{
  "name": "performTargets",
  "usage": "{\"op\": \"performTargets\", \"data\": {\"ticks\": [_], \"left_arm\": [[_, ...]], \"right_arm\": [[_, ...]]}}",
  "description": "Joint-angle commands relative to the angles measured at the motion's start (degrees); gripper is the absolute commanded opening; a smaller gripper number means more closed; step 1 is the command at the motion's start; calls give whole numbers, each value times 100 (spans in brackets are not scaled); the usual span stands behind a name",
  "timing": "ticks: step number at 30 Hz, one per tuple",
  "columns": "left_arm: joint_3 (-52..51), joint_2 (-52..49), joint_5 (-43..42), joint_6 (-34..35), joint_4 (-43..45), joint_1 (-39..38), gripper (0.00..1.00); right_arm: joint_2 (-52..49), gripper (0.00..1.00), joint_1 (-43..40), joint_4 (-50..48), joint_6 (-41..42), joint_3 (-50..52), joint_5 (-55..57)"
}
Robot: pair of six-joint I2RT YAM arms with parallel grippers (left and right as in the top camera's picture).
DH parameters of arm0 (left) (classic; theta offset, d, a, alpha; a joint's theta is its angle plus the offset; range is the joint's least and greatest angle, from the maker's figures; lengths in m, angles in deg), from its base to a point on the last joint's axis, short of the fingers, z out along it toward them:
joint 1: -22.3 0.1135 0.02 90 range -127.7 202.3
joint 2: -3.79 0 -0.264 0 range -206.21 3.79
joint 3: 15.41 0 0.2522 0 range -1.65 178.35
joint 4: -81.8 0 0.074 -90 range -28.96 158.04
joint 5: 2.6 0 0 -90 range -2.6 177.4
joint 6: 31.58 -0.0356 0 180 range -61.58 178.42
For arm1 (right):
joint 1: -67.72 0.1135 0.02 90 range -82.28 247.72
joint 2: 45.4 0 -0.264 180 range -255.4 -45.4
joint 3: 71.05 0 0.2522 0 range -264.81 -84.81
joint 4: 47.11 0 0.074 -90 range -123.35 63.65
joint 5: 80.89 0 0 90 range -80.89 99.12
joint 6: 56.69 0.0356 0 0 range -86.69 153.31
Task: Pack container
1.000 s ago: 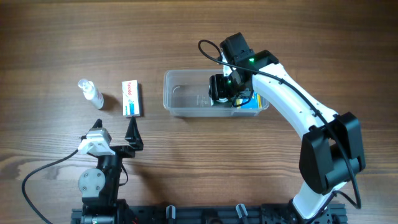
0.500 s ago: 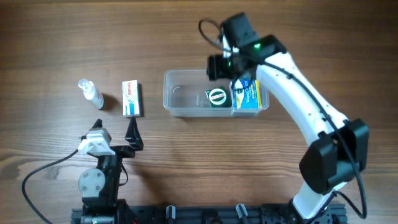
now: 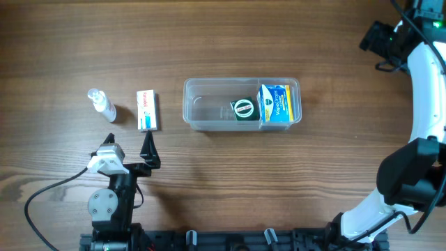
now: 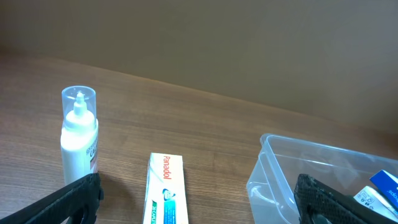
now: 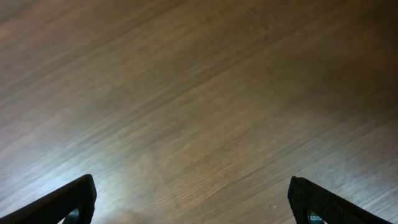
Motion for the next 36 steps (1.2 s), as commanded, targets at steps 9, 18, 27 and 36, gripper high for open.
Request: {"op": "performTargets", "data": {"ticks": [9, 18, 27, 36], "left_arm": [[-37, 46, -46, 33, -11, 46, 100], [-37, 46, -31, 37, 79, 44, 100], [807, -179, -601, 479, 304, 46, 100], [5095, -4015, -457, 332, -3182, 46, 100]], "right_arm": [[17, 100, -109, -1392, -72, 973, 914], [-424, 100, -188, -1403, -63, 994, 634], [-424, 100, -188, -1403, -61, 994, 634], [-424, 100, -188, -1403, -61, 994, 634]]}}
